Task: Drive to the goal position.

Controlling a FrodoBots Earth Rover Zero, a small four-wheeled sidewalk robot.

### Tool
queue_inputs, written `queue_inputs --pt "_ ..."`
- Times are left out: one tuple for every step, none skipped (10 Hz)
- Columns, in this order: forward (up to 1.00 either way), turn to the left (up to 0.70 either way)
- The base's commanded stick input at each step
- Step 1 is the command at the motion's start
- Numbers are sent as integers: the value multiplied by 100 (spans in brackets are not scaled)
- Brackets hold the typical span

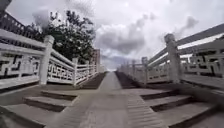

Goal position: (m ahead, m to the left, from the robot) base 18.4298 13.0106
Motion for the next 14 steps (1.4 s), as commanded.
queue_inputs --pt "45 0" --pt "45 0" --pt "45 0" --pt "45 0" --pt "45 0" --pt "45 0" --pt "45 0" --pt "45 0" --pt "45 0" --pt "45 0" --pt "45 0" --pt "45 0" --pt "45 0" --pt "45 0"
